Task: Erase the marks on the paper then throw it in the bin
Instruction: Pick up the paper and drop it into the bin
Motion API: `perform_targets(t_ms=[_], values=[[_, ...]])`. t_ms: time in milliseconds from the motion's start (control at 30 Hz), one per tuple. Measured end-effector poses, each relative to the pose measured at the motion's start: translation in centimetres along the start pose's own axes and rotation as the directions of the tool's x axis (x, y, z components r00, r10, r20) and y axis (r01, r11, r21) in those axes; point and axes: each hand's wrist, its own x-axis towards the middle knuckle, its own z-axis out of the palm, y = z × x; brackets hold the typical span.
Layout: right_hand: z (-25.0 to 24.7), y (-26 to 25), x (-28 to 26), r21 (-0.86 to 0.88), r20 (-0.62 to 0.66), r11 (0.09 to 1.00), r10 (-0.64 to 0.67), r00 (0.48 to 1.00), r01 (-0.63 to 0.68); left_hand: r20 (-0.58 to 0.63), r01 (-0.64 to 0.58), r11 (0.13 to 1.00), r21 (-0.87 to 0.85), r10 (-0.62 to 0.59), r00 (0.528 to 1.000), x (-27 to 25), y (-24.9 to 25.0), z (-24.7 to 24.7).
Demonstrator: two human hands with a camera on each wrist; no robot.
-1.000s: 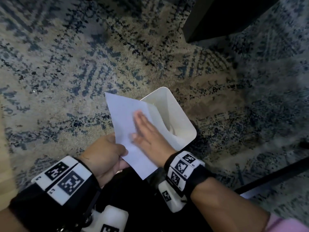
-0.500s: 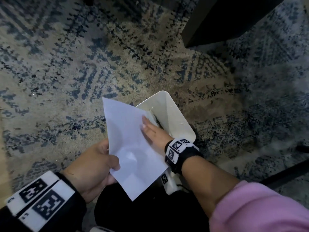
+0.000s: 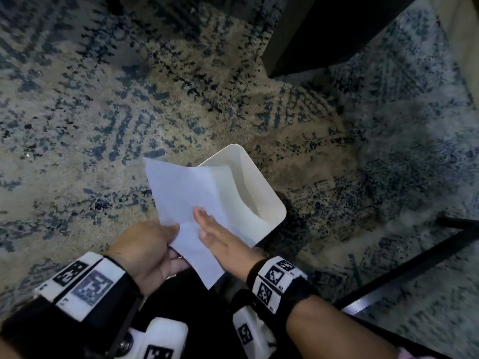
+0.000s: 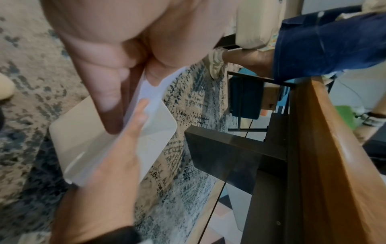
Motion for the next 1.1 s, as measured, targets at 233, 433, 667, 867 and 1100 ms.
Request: perform_targets(t_ms=[233, 433, 667, 867, 1100], values=[[-4.9, 3.8, 1.7, -0.193, -0.326, 0.916, 0.278, 0.903, -0.352, 0.027, -0.001, 1.000, -0.005, 0.001, 1.000, -1.1, 0.3, -0.1], [-4.3, 1.9, 3.6, -0.045, -0.057, 0.984, 0.172, 0.983, -0.175, 0.096, -0.035, 0.999, -0.005, 0.035, 0.995, -2.3, 0.6, -0.1], [-6.7, 1.8, 4.7, -0.242, -0.323, 0.911, 0.248, 0.913, -0.333, 0.048, -0.026, 0.997, 0.073, 0.022, 0.999, -1.5, 0.4, -0.8], [-1.9, -2.2, 4.0, -0.210, 0.020, 0.972, -0.108, 0.994, 0.109, -0.015, -0.059, 0.977, 0.206, 0.064, 0.998, 0.1, 0.3, -0.8], [-5.7, 2.8, 5.2, -0.147, -0.235, 0.855, 0.459, 0.857, -0.498, 0.040, -0.038, 0.970, 0.241, 0.029, 0.999, -0.3, 1.0, -1.5]])
